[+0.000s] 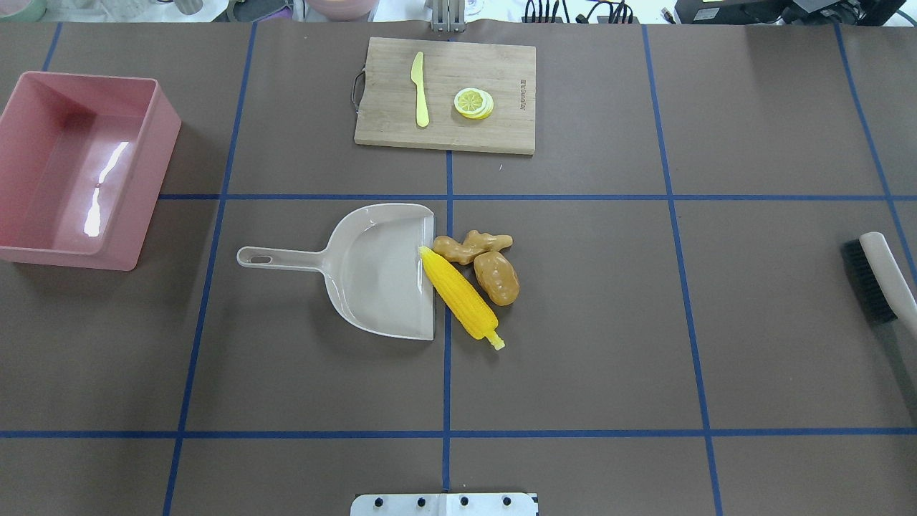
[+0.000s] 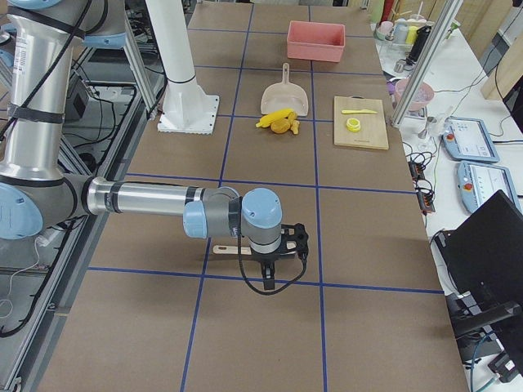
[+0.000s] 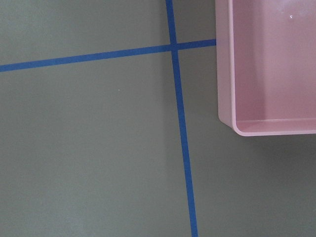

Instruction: Sweep and dump trash into bin

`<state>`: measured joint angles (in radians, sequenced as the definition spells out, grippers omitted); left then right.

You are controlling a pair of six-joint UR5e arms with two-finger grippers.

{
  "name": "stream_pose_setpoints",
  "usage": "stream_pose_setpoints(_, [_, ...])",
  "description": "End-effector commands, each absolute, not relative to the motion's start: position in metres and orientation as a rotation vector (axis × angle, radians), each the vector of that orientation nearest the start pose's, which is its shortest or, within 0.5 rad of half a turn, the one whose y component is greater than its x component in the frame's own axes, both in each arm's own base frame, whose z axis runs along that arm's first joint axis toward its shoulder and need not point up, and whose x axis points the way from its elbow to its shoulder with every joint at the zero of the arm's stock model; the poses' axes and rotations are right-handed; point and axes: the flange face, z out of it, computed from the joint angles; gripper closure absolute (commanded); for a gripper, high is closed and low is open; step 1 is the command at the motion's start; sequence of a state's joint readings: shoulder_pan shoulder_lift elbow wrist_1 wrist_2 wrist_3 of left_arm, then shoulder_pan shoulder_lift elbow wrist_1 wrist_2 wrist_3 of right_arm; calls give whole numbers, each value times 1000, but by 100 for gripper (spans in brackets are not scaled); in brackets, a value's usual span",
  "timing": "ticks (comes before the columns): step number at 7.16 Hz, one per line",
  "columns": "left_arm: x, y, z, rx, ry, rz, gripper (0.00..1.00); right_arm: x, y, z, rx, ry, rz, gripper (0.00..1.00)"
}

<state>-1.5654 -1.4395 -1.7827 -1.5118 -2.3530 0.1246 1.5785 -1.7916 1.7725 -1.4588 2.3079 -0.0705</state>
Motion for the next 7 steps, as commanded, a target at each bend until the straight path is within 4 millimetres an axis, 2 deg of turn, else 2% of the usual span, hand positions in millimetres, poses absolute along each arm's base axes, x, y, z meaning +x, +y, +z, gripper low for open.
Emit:
stream_pose_setpoints(1, [-39,-471,585,126,779,207,1,69,-404,650,115,-734,-93,0])
stream_pose_setpoints(2, [-6,-490,564,142,783,284,1,68,-405,642,129,-751,-99,0])
stream_pose_setpoints(3, [14,-515,530,192,786,341,1,68,-396,651,99,-755,-81,0])
stream_pose_setpoints(4, [49,-539,486,251,795,426,1,66,-381,657,77,-775,-70,0])
stream_pose_setpoints(5, [89,-557,441,292,810,489,1,66,-376,667,59,-776,-60,0])
stream_pose_setpoints(6, [129,-570,396,334,833,530,1,66,-371,670,46,-783,-55,0])
stream_pose_setpoints(7, [167,-572,361,397,858,597,1,66,-369,665,62,-782,-61,0])
